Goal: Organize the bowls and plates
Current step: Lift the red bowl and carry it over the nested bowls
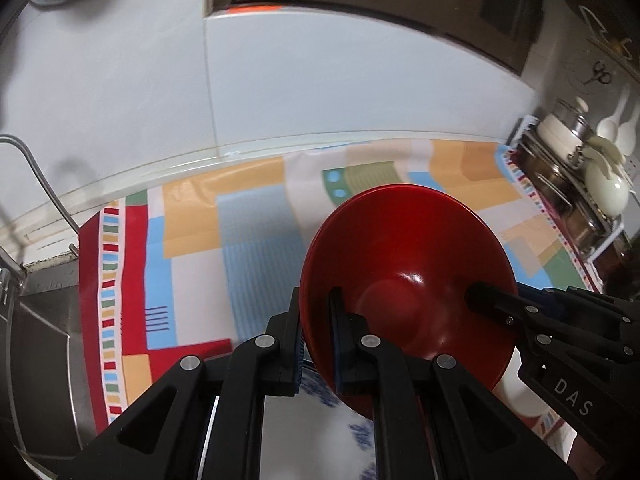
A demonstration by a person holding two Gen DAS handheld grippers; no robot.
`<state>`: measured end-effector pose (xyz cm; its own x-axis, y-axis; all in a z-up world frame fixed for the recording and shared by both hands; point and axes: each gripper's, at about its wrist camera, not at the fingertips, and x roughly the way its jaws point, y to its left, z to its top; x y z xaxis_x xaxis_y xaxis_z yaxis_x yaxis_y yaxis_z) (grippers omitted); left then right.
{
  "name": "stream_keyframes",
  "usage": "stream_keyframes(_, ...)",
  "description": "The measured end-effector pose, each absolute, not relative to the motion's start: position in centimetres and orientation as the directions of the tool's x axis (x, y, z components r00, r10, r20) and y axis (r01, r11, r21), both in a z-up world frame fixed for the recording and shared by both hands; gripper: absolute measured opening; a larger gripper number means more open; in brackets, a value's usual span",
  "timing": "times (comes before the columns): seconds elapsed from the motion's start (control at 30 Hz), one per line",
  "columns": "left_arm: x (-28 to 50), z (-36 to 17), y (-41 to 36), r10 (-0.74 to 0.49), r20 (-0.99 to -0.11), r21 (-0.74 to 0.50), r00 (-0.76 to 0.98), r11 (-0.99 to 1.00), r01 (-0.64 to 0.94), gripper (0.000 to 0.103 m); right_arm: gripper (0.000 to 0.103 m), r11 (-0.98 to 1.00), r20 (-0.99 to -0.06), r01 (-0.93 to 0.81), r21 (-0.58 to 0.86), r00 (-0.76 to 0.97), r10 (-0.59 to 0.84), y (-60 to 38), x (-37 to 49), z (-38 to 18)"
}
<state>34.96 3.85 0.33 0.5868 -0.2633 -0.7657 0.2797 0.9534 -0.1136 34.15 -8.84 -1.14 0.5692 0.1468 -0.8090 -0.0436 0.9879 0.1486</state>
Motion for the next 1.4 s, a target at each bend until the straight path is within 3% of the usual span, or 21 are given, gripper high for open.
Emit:
stream_keyframes(0.7, 28.4, 1.1, -7.5, -0.418, -0.756, -0.156, 0.504, 0.863, 0.481, 0.014, 0.014, 0.980, -0.779, 0.142, 0.136, 0.627, 0.018, -19.6, 23.8, 0.7)
stream_keyframes(1.4, 28.3, -4.2, -13.6, -0.366, -0.845, -0.121, 0.390, 0.841, 0.527, 0.014, 0.014, 0.953, -0.851, 0.249, 0.170, 0.526, 0.014, -26.0, 22.6, -4.4)
